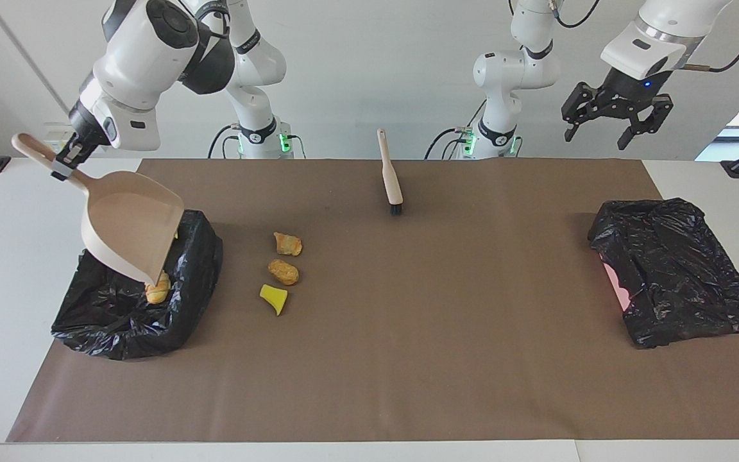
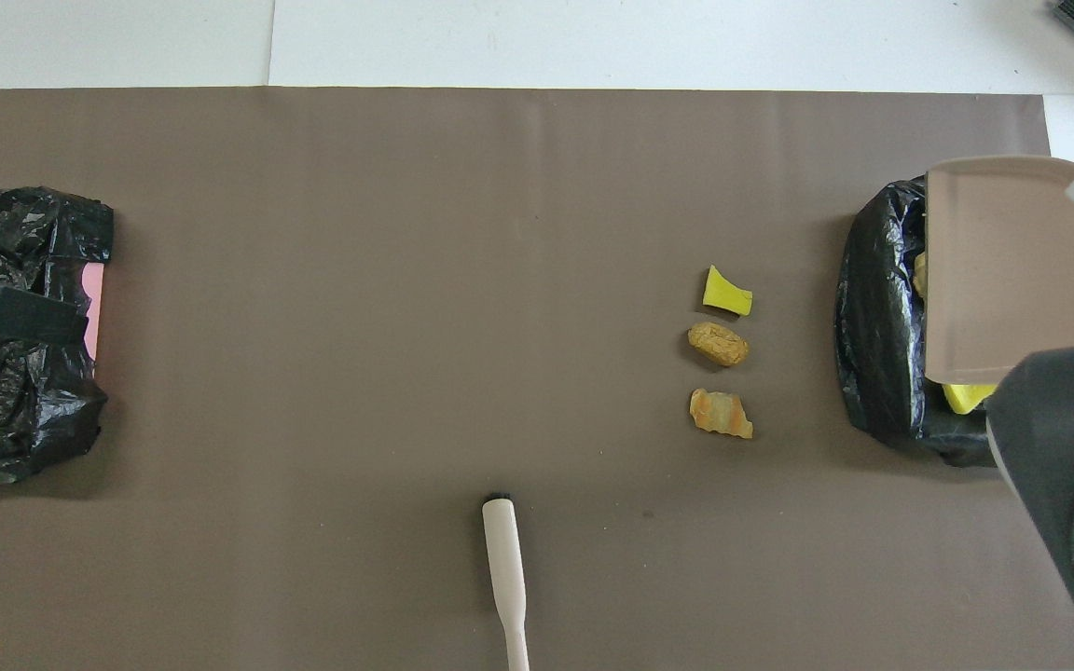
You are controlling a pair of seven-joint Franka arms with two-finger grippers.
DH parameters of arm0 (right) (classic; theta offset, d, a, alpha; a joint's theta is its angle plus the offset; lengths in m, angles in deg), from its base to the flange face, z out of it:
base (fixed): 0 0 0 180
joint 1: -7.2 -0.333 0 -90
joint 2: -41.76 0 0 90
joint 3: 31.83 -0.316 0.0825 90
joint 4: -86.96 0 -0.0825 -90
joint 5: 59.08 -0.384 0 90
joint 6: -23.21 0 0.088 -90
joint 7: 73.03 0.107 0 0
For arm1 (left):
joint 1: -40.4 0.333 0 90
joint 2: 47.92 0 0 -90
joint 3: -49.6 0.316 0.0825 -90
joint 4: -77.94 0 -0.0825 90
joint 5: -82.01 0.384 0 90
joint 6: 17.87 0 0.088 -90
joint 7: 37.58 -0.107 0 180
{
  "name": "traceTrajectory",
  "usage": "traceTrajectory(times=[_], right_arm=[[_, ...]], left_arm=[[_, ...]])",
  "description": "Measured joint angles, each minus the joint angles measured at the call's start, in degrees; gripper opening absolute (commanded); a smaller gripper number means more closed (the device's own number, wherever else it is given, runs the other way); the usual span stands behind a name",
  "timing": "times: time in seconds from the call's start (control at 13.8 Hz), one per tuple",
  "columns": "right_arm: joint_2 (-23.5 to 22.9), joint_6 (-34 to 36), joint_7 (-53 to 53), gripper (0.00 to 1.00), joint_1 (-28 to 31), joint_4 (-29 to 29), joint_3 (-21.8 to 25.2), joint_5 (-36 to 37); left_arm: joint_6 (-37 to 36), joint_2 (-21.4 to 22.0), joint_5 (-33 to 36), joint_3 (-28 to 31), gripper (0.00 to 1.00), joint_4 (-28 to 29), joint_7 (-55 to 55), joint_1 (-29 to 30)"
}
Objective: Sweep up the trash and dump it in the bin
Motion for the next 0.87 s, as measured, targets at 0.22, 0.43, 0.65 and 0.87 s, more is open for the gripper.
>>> traceTrajectory(times=[0.22, 0.43, 0.65, 0.87], right_arm=[[-0.18, 0.19, 10.91, 0.00, -0.41, 0.02, -0.31, -11.73], [-0.68, 0.26, 26.22, 0.00, -4.38, 0.06, -0.36, -18.44], [-3.11, 0.30, 44.85, 0.00, -9.14, 0.14, -0.45, -23.80], [-7.61, 0.03, 63.78, 0.00, -14.15, -0.51, -0.51, -27.50]], left_arm=[[-0.44, 0.11, 0.00, 0.00, 1.00, 0.00, -0.19, 0.09], [-0.52, 0.12, 0.13, -0.04, 1.00, 0.00, -0.25, 0.09], [-0.64, 0.79, 0.42, 1.89, 1.00, 0.00, -0.44, -0.38], [-0.79, 1.26, 0.43, 5.62, 1.00, 0.00, -1.53, -2.06]])
